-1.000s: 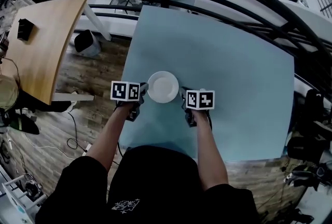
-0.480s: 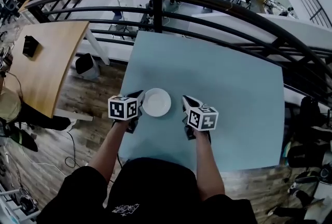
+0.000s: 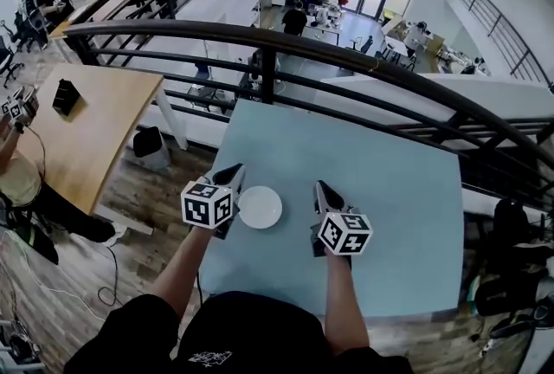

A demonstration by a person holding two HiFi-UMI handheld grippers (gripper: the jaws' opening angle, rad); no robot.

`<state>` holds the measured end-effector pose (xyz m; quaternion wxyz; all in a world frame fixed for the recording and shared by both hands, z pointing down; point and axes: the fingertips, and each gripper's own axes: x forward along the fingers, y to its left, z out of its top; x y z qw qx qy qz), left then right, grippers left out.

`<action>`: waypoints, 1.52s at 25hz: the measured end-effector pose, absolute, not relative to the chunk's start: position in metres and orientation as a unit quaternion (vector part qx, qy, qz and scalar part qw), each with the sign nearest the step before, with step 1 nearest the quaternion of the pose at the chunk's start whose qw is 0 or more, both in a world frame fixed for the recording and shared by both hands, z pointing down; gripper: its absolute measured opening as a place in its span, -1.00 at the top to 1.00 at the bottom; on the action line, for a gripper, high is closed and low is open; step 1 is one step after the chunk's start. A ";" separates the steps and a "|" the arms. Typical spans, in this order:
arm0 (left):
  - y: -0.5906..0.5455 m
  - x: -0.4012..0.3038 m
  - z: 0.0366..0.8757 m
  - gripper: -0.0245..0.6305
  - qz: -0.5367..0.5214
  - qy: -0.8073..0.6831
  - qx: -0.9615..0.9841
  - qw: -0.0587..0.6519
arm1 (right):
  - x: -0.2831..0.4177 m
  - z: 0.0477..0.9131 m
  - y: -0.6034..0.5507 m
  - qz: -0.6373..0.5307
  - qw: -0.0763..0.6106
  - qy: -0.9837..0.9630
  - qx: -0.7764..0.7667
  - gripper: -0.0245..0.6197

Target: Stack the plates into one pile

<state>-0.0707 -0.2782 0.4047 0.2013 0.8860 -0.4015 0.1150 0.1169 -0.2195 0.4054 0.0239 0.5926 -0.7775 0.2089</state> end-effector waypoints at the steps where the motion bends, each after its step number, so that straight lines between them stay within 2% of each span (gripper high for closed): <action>1: -0.278 -0.071 0.395 0.90 0.108 -0.404 0.888 0.189 | 0.119 0.396 -0.218 0.199 0.016 -0.778 0.595 0.90; 6: -0.281 -0.078 0.347 0.90 0.068 -0.420 0.894 0.143 | 0.129 0.351 -0.213 0.158 -0.020 -0.779 0.606 0.90; 16: -0.285 -0.079 0.273 0.90 0.029 -0.431 0.901 0.042 | 0.156 0.269 -0.208 0.057 -0.032 -0.771 0.634 0.90; 24: -0.286 -0.084 0.243 0.90 -0.005 -0.435 0.900 0.016 | 0.162 0.230 -0.206 0.015 -0.049 -0.770 0.635 0.90; 38: -0.284 -0.083 0.240 0.90 -0.007 -0.440 0.898 0.006 | 0.164 0.235 -0.202 0.016 -0.038 -0.772 0.634 0.90</action>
